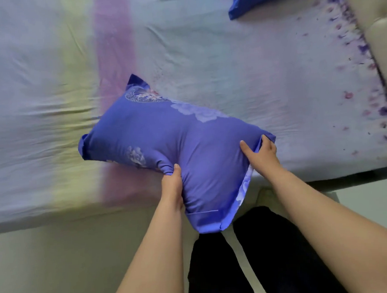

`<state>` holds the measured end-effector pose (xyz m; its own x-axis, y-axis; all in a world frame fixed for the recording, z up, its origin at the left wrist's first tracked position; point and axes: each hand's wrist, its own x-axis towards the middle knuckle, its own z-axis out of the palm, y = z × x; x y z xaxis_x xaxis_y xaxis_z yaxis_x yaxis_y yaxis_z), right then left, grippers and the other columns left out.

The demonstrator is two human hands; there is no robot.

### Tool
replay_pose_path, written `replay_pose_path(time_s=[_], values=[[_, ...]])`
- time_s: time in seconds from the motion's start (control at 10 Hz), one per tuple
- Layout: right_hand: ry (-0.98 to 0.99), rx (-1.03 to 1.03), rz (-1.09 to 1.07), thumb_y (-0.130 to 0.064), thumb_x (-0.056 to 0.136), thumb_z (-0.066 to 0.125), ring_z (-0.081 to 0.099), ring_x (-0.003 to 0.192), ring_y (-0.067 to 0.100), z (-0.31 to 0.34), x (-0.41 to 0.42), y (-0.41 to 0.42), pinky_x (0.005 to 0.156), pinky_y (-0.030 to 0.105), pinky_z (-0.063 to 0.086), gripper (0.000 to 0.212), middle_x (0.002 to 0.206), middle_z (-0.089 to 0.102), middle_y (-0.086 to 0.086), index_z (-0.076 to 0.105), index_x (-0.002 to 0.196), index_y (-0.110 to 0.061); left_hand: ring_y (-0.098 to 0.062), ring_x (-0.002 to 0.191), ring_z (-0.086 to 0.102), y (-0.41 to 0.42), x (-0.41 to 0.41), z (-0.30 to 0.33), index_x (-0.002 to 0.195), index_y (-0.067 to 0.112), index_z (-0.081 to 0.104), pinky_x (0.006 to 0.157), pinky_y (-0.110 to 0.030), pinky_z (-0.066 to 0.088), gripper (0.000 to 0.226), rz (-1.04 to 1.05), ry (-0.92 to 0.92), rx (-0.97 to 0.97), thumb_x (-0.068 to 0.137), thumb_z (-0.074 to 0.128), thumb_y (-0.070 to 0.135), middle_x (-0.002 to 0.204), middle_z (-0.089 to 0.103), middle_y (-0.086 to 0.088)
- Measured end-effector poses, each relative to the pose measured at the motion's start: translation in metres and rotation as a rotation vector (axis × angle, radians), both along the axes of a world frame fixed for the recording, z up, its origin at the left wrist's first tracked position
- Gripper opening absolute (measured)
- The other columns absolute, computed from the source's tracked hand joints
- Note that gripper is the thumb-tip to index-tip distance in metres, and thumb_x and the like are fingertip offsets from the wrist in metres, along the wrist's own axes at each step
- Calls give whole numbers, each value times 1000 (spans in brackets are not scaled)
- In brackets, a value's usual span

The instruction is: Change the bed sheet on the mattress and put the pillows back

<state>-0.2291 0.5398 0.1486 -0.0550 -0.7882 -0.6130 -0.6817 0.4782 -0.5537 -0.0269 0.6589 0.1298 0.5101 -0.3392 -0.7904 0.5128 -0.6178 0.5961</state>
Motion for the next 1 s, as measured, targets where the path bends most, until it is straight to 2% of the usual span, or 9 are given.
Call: replay_pose_path(time_s=[0.1,0.2,0.3,0.4,0.5,0.7,0.8,0.9,1.0], values=[[-178,148,-100,-69,62,70,38,133,29,23,-27,-25,96,49,47,118,154,18,-4,0,150,-32,-27,108,62,-8,-29,29,127,5,54,99,-48,47,44,-3,-24,-71,95,51,36,118,64,-9],[-322,270,-242,-52,66,79,58,109,30,42,-68,-46,65,38,55,110,143,40,-2,7,147,-34,-25,112,60,-35,-69,61,132,6,51,102,-46,46,46,0,-69,-130,96,52,35,124,61,-6],[-400,250,-281,-42,72,79,61,99,28,66,-120,-68,56,31,52,87,134,52,1,25,140,-32,-22,115,57,-76,-114,94,133,7,51,104,-42,44,42,-55,-119,-227,97,51,29,127,59,-4],[-440,168,-371,-39,78,74,55,112,34,93,-189,-84,59,34,53,94,146,40,2,10,147,-39,-19,116,57,-118,-175,122,130,10,54,104,-39,44,36,-164,-146,-333,98,51,26,126,60,-1],[-413,59,-436,-42,79,72,41,129,41,111,-253,-92,87,55,52,107,156,21,4,-12,145,-47,-16,118,55,-155,-228,139,131,10,53,106,-37,42,37,-322,-182,-402,98,50,27,129,59,-1],[-395,-121,-572,-51,71,74,31,136,41,135,-341,-105,94,61,46,110,158,12,2,-10,142,-53,-16,120,53,-234,-306,169,132,12,53,106,-32,40,41,-530,-209,-456,97,50,35,126,59,1],[-377,-200,-510,-37,76,76,27,138,36,134,-357,-110,94,58,48,107,158,5,-4,-6,143,-52,-18,133,42,-262,-314,165,148,16,30,112,-33,32,58,-722,-306,-389,97,51,33,145,44,-2],[-337,-85,-396,-22,86,68,34,130,30,124,-361,-112,84,45,54,93,157,5,-1,2,148,-42,-25,135,39,-268,-310,147,153,20,5,108,-30,33,78,-971,-375,-169,94,55,28,152,32,-6],[-332,-45,-374,-24,87,66,31,137,30,109,-356,-111,101,51,43,86,156,16,3,9,149,-38,-27,127,47,-255,-315,131,149,14,24,103,-36,40,62,-1027,-324,4,96,52,31,143,44,-10]])
